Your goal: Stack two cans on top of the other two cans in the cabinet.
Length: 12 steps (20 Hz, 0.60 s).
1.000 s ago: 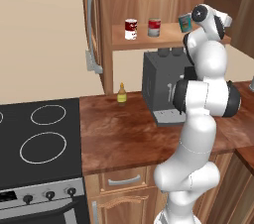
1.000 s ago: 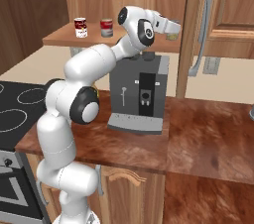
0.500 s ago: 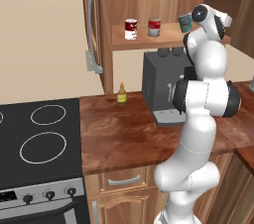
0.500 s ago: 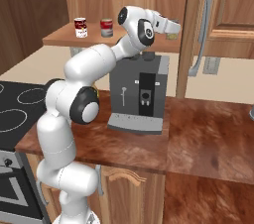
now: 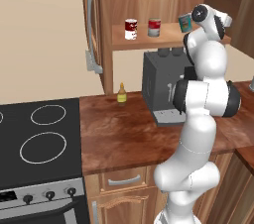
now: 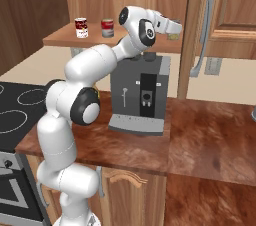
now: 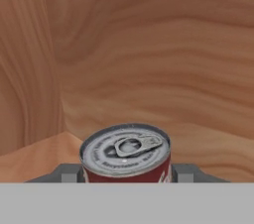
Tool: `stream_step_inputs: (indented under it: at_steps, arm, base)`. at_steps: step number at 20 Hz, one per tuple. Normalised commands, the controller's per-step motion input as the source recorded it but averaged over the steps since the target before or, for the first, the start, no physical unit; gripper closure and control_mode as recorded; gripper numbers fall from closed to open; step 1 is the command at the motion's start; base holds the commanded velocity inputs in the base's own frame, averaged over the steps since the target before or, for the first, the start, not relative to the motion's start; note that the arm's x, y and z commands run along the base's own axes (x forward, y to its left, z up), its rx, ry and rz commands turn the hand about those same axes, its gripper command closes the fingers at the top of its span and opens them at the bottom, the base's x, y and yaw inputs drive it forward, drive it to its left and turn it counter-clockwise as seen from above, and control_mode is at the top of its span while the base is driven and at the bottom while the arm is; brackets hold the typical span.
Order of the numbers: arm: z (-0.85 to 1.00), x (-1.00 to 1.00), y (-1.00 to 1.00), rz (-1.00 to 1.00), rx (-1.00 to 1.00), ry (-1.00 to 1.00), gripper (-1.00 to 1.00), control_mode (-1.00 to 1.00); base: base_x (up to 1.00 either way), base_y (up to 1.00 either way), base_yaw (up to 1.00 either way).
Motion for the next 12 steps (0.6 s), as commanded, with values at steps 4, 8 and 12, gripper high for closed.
stream_step_inputs:
  at_steps: [4, 8, 12]
  arm:
    - [0.0, 0.0, 0.0, 0.0, 0.0, 0.0, 1.0, -1.0]
    - [0.0, -0.03, 0.0, 0.0, 0.0, 0.0, 1.0, -1.0]
    - [0.0, -0.36, 0.0, 0.0, 0.0, 0.0, 1.0, -1.0]
  base:
    - [0.0, 0.0, 0.0]
    - [0.0, 0.0, 0.0]
    - [0.0, 0.0, 0.0]
